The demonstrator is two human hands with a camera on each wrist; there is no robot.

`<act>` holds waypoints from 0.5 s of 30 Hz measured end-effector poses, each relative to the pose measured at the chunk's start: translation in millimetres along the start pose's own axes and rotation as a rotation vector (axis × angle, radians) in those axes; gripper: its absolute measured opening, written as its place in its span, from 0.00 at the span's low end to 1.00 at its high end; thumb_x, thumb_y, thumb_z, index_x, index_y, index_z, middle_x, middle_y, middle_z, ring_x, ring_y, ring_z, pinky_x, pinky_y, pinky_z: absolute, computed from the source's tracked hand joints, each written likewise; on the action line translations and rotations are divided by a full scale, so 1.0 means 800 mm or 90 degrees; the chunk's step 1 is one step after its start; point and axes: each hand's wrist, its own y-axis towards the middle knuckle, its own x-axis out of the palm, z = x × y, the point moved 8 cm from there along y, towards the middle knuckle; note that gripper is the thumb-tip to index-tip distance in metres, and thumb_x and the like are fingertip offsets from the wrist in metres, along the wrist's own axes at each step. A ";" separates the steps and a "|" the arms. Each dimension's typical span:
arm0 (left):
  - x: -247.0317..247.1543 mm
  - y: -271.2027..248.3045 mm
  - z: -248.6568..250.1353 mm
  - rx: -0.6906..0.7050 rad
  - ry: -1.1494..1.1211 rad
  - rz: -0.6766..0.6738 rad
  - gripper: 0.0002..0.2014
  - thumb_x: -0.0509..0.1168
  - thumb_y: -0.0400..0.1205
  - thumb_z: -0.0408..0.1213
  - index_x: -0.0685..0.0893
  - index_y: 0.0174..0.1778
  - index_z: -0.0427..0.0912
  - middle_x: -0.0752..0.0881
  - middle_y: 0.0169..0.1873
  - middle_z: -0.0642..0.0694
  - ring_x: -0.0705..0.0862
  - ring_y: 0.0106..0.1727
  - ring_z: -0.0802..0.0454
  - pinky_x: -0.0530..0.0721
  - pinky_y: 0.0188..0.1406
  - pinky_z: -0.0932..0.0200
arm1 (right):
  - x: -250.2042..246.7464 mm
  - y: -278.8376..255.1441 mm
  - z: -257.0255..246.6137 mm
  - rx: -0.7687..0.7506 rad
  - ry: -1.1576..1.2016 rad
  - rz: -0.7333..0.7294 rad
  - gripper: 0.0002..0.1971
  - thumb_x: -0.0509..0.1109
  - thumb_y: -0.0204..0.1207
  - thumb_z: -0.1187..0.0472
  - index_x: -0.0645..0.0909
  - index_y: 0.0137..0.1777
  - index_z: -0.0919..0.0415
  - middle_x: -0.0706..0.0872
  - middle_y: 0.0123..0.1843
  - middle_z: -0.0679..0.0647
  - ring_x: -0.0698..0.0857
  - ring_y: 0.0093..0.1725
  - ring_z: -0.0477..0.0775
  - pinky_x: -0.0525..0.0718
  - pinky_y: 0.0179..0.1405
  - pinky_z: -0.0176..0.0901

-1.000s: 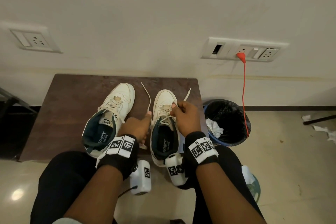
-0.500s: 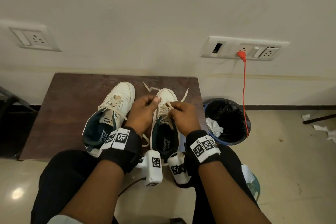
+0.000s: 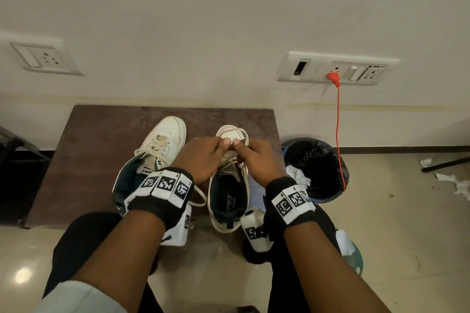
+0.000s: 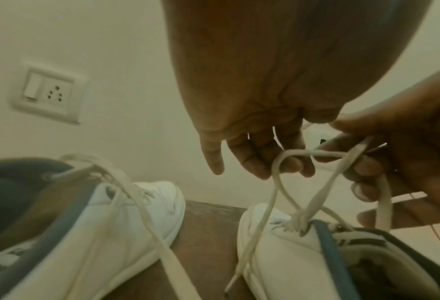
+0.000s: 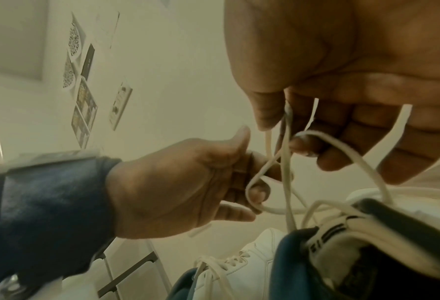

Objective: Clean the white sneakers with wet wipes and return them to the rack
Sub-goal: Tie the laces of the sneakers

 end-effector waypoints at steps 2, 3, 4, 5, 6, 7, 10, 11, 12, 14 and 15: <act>-0.006 -0.004 -0.006 -0.008 0.032 0.001 0.21 0.49 0.86 0.53 0.81 0.39 0.47 0.83 0.33 0.49 0.82 0.40 0.47 0.80 0.44 0.49 | -0.005 0.002 0.003 0.006 0.008 0.011 0.11 0.64 0.82 0.61 0.85 0.42 0.63 0.84 0.29 0.45 0.80 0.27 0.33 0.76 0.30 0.24; -0.006 -0.005 -0.008 -0.015 0.021 -0.010 0.18 0.52 0.86 0.50 0.81 0.38 0.47 0.82 0.32 0.50 0.82 0.40 0.48 0.79 0.43 0.51 | -0.007 0.003 0.005 0.003 -0.001 0.017 0.11 0.64 0.82 0.62 0.85 0.40 0.60 0.83 0.25 0.42 0.80 0.26 0.32 0.75 0.30 0.24; -0.006 -0.008 -0.008 -0.022 -0.001 -0.025 0.15 0.56 0.86 0.47 0.82 0.38 0.47 0.82 0.33 0.51 0.81 0.40 0.49 0.78 0.43 0.53 | -0.008 0.002 0.004 -0.003 -0.010 0.022 0.12 0.65 0.81 0.63 0.83 0.37 0.57 0.82 0.22 0.40 0.79 0.25 0.32 0.74 0.29 0.24; -0.005 -0.011 -0.008 -0.026 -0.031 -0.035 0.11 0.60 0.84 0.44 0.84 0.40 0.47 0.82 0.35 0.52 0.82 0.42 0.50 0.78 0.44 0.54 | -0.009 0.002 0.004 -0.009 -0.018 0.027 0.12 0.66 0.81 0.64 0.83 0.35 0.55 0.82 0.22 0.38 0.79 0.25 0.32 0.74 0.30 0.25; -0.004 -0.013 -0.005 -0.023 -0.060 -0.039 0.09 0.62 0.83 0.43 0.85 0.41 0.47 0.83 0.38 0.51 0.82 0.45 0.51 0.78 0.47 0.54 | -0.009 0.000 0.003 -0.015 -0.017 0.032 0.12 0.67 0.80 0.64 0.83 0.35 0.54 0.83 0.23 0.37 0.80 0.26 0.32 0.75 0.30 0.25; -0.002 -0.014 -0.001 -0.014 -0.079 -0.039 0.07 0.65 0.82 0.42 0.86 0.42 0.47 0.84 0.43 0.51 0.82 0.48 0.52 0.79 0.51 0.53 | -0.008 -0.001 0.001 -0.019 -0.008 0.034 0.11 0.68 0.79 0.65 0.84 0.36 0.54 0.84 0.26 0.39 0.81 0.28 0.33 0.76 0.31 0.24; 0.007 -0.014 0.005 0.009 -0.117 -0.034 0.05 0.68 0.80 0.40 0.89 0.43 0.45 0.84 0.55 0.51 0.81 0.57 0.54 0.78 0.62 0.51 | -0.005 -0.003 -0.008 -0.021 0.051 0.027 0.05 0.70 0.77 0.69 0.86 0.42 0.65 0.86 0.34 0.50 0.84 0.30 0.33 0.78 0.31 0.23; 0.009 -0.013 0.005 0.005 -0.136 -0.028 0.05 0.68 0.79 0.40 0.90 0.43 0.45 0.86 0.53 0.51 0.83 0.55 0.54 0.79 0.62 0.50 | -0.005 -0.004 -0.012 -0.029 0.050 0.029 0.05 0.70 0.77 0.68 0.86 0.43 0.67 0.86 0.33 0.51 0.83 0.29 0.33 0.78 0.31 0.23; 0.010 -0.011 0.006 0.001 -0.148 -0.021 0.05 0.68 0.79 0.39 0.90 0.43 0.46 0.88 0.49 0.50 0.84 0.51 0.55 0.80 0.59 0.49 | -0.006 -0.004 -0.014 -0.038 0.038 0.036 0.06 0.70 0.77 0.66 0.86 0.42 0.68 0.86 0.32 0.52 0.83 0.28 0.34 0.78 0.29 0.24; 0.013 -0.010 0.009 0.001 -0.123 -0.004 0.06 0.69 0.79 0.40 0.91 0.44 0.47 0.89 0.46 0.50 0.84 0.47 0.55 0.81 0.54 0.54 | -0.010 -0.001 -0.013 -0.041 0.014 0.066 0.13 0.68 0.79 0.60 0.85 0.37 0.68 0.84 0.28 0.53 0.81 0.26 0.38 0.78 0.28 0.28; 0.015 -0.010 0.008 0.004 -0.088 0.011 0.06 0.69 0.79 0.41 0.91 0.46 0.47 0.87 0.51 0.50 0.83 0.50 0.55 0.78 0.54 0.58 | -0.013 0.000 -0.011 -0.028 0.013 0.082 0.18 0.66 0.81 0.55 0.84 0.35 0.68 0.84 0.27 0.55 0.81 0.26 0.42 0.79 0.28 0.32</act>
